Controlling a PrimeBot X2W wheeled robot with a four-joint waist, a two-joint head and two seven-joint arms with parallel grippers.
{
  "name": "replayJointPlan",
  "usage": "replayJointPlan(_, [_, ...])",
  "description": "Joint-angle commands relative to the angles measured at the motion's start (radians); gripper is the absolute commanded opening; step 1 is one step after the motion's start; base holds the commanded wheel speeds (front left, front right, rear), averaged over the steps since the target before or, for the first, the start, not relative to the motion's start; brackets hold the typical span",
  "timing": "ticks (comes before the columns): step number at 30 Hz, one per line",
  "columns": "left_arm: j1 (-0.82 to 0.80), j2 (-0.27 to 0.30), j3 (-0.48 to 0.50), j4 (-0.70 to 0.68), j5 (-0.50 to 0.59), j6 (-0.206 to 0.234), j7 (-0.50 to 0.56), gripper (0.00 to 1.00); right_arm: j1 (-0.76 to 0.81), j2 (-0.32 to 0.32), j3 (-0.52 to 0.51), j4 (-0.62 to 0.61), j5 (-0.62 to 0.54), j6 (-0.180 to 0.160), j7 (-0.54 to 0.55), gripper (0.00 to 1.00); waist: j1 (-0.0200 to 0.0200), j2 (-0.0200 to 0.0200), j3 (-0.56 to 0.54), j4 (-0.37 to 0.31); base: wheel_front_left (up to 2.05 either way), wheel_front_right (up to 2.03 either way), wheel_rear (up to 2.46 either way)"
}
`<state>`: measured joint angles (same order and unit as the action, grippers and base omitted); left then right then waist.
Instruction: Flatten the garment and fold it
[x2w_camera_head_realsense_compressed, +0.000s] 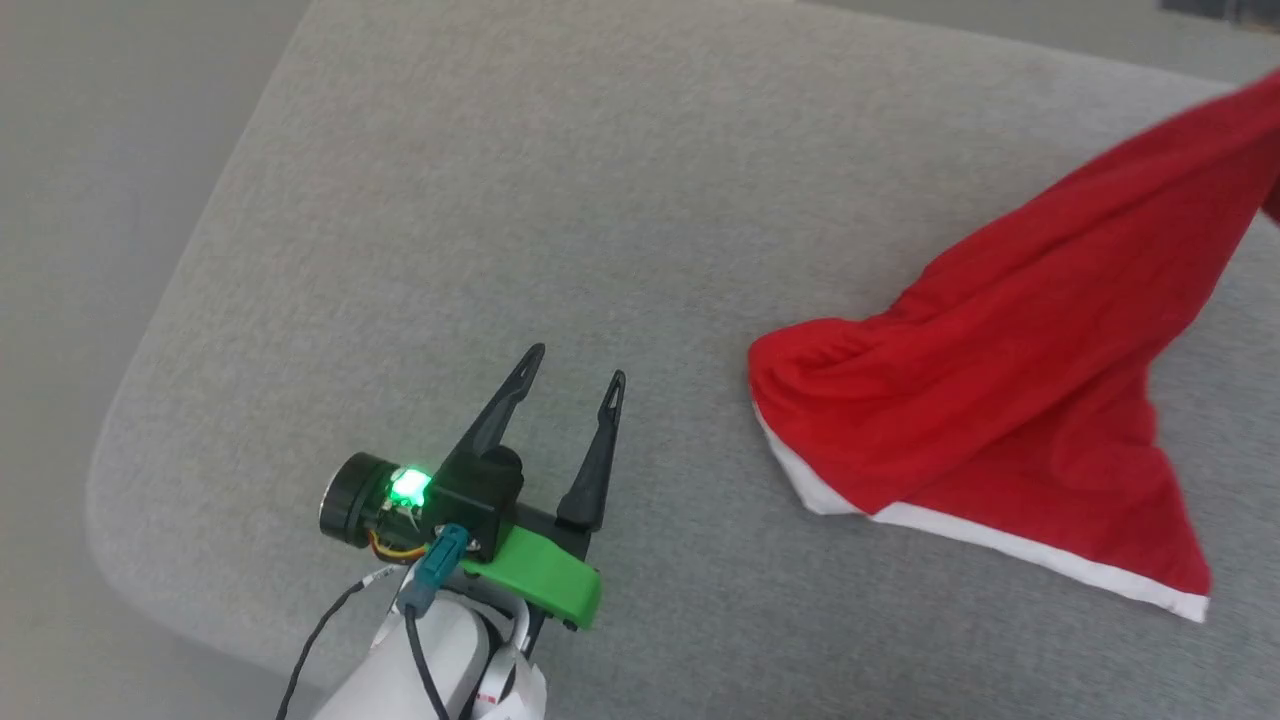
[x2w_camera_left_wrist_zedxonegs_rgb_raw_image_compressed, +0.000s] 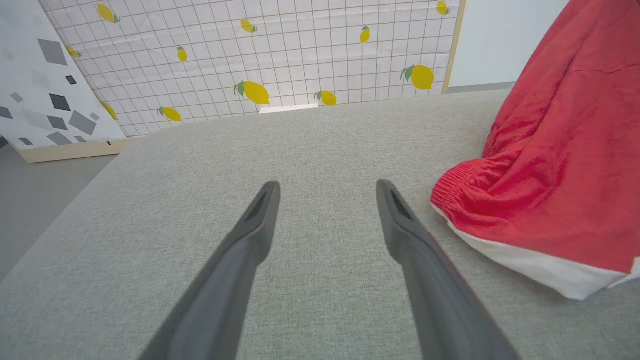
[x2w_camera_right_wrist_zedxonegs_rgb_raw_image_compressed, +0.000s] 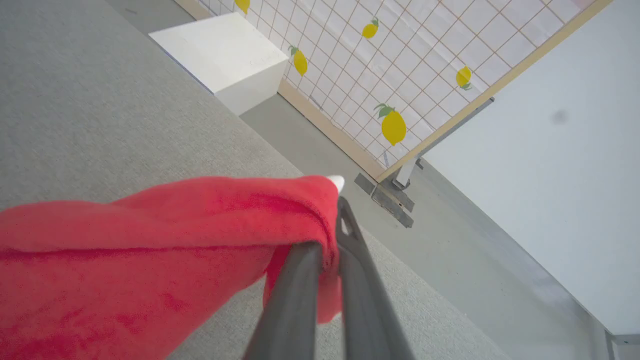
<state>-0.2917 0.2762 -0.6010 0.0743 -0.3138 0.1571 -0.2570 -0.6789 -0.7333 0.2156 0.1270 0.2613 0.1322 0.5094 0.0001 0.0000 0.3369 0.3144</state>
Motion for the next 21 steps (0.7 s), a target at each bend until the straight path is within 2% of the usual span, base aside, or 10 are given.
replayJointPlan(1, [-0.018, -0.01, 0.002, -0.001, 0.009, -0.004, -0.005, 1.0, -0.05, -0.003, 0.031, 0.042, -0.009, -0.002, -0.025, 0.0, -0.0001, 0.0, 0.045, 0.044, 0.0, 0.0, 0.0])
replayJointPlan(5, [-0.024, -0.021, 0.009, -0.001, 0.015, -0.008, -0.005, 1.0, -0.157, -0.005, 0.098, 0.167, -0.038, -0.002, -0.09, 0.0, -0.0001, 0.0, 0.062, 0.056, 0.0, 0.0, 0.0])
replayJointPlan(9, [-0.027, -0.031, 0.018, 0.0, 0.022, -0.009, -0.005, 1.0, -0.215, 0.024, 0.122, 0.282, -0.044, -0.002, -0.13, 0.0, -0.0001, 0.0, 0.069, 0.054, 0.0, 0.0, 0.0])
replayJointPlan(10, [-0.028, -0.034, 0.021, 0.0, 0.023, -0.01, -0.005, 1.0, -0.218, 0.032, 0.137, 0.307, -0.046, -0.002, -0.138, 0.6, -0.0001, 0.0, 0.068, 0.052, 0.0, 0.0, 0.0])
replayJointPlan(11, [-0.028, -0.036, 0.023, 0.001, 0.024, -0.011, -0.005, 1.0, -0.216, 0.039, 0.152, 0.325, -0.041, -0.002, -0.142, 1.0, -0.0001, 0.0, 0.066, 0.049, 0.0, 0.0, 0.0])
replayJointPlan(14, [-0.031, -0.038, 0.034, 0.004, 0.025, -0.013, -0.005, 1.0, -0.202, 0.061, 0.201, 0.372, -0.004, -0.002, -0.155, 1.0, -0.0001, 0.0, 0.052, 0.033, 0.0, 0.0, 0.0])
replayJointPlan(21, [-0.043, -0.012, 0.049, 0.016, 0.044, -0.028, -0.005, 1.0, -0.172, 0.103, 0.229, 0.405, 0.122, -0.002, -0.229, 1.0, -0.0001, 0.0, -0.023, -0.015, 0.0, 0.0, 0.0])
